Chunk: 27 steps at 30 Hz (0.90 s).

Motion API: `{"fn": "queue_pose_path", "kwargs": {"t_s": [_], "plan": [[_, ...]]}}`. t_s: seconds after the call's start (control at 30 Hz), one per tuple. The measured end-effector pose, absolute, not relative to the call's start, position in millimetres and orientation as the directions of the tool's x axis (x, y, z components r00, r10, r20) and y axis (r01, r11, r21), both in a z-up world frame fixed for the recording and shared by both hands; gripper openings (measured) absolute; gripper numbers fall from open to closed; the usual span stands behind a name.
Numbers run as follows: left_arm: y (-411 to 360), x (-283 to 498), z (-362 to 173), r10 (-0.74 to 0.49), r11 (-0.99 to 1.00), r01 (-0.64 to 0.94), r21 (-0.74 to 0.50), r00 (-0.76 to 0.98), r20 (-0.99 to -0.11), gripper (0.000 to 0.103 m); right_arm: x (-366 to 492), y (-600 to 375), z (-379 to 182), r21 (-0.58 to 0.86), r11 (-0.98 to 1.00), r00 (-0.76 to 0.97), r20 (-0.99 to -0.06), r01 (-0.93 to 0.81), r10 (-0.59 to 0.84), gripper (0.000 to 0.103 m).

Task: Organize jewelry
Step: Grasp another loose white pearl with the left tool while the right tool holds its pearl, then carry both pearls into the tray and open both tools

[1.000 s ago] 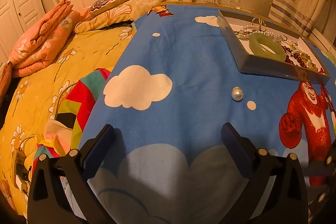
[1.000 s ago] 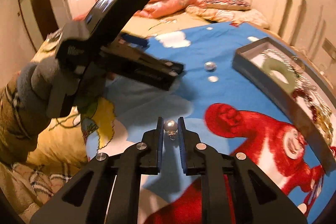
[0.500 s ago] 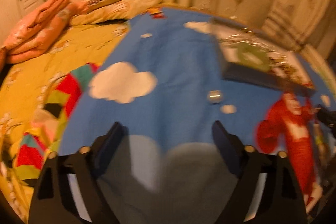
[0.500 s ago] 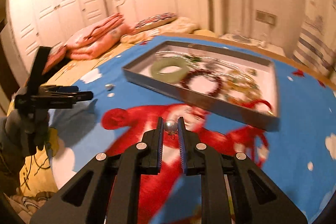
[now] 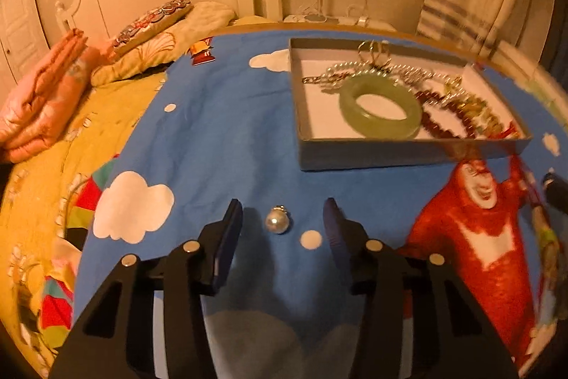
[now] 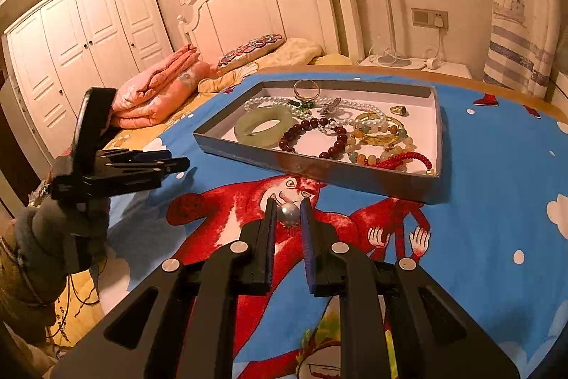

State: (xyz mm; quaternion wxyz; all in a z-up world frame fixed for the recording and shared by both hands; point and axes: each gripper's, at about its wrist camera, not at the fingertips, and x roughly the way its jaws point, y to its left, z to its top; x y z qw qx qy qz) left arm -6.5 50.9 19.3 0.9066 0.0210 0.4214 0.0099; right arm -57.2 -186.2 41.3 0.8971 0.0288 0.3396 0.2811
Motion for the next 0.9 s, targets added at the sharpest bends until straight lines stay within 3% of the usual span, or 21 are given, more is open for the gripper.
{"fn": "queue_pose_path", "kwargs": {"t_s": [0.13, 0.23, 0.6, 0.9], "plan": [[56, -6, 15, 0.011, 1.000, 0.008, 0.020, 0.638, -0.770, 0.021, -57, -186, 41, 0.249, 0.839, 0.609, -0.593, -0.484, 0.527, 0.016], [57, -7, 14, 0.000, 1.000, 0.024, 0.020, 0.643, -0.766, 0.013, -55, -186, 40, 0.249, 0.841, 0.605, -0.600, -0.481, 0.523, 0.016], [47, -35, 29, -0.015, 0.999, 0.031, 0.010, 0.721, -0.693, 0.013, -54, -177, 33, 0.179, 0.883, 0.612, -0.661, -0.433, 0.434, 0.016], [23, -56, 66, -0.072, 0.997, 0.082, -0.013, 0.786, -0.614, 0.013, -59, -178, 54, 0.147, 0.888, 0.669, -0.607, -0.436, 0.430, 0.016]]}}
